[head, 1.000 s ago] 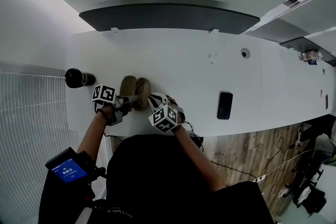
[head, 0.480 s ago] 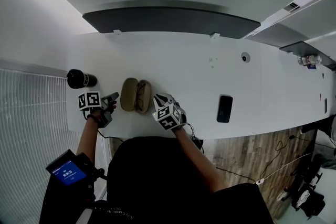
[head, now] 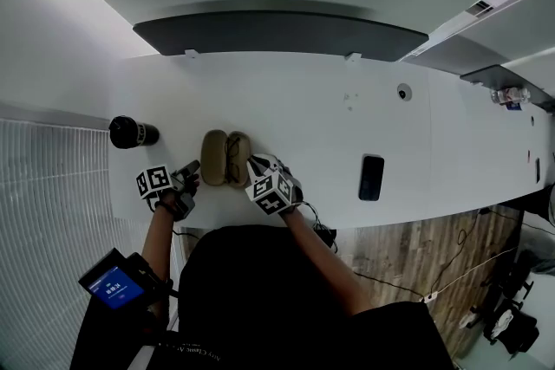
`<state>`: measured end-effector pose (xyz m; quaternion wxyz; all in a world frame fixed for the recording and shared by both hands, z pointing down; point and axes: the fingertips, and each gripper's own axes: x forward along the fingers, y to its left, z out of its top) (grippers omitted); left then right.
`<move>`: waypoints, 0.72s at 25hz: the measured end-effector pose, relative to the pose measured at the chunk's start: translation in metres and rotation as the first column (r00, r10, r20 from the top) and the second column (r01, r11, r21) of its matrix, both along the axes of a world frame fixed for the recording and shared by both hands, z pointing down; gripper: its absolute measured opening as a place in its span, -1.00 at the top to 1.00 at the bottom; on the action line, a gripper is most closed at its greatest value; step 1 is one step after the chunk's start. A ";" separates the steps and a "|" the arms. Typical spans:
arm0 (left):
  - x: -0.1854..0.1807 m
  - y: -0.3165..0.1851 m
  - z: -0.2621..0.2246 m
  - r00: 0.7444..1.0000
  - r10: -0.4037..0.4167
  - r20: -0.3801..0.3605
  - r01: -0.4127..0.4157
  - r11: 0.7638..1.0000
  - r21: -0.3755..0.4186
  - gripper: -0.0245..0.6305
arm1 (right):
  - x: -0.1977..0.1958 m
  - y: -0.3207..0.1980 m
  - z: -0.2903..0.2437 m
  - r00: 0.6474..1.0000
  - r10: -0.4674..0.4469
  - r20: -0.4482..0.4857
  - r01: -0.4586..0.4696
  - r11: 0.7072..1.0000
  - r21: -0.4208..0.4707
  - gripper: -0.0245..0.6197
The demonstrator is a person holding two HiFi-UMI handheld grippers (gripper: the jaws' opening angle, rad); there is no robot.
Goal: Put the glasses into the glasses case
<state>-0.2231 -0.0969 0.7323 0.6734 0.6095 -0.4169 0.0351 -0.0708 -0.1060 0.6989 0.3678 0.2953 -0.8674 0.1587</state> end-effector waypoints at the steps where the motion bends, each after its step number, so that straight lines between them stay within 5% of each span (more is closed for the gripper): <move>1: 0.003 0.001 0.001 1.000 -0.009 -0.029 0.008 1.000 -0.005 0.91 | 0.001 0.000 0.003 1.000 0.000 -0.004 0.000 1.000 -0.004 0.80; 5: 0.019 -0.006 -0.008 0.995 0.008 -0.101 -0.006 1.000 0.017 0.92 | 0.006 -0.002 0.012 1.000 0.020 -0.001 -0.020 0.999 -0.026 0.80; 12: 0.045 -0.016 -0.032 0.975 0.214 0.065 -0.219 0.973 0.069 0.92 | 0.012 -0.004 0.018 0.978 0.164 0.127 -0.147 0.980 -0.136 0.81; 18: 0.081 -0.019 -0.039 0.963 0.268 -0.004 -0.267 0.962 0.062 0.91 | 0.014 -0.004 0.021 0.957 0.219 0.188 -0.188 0.967 -0.173 0.81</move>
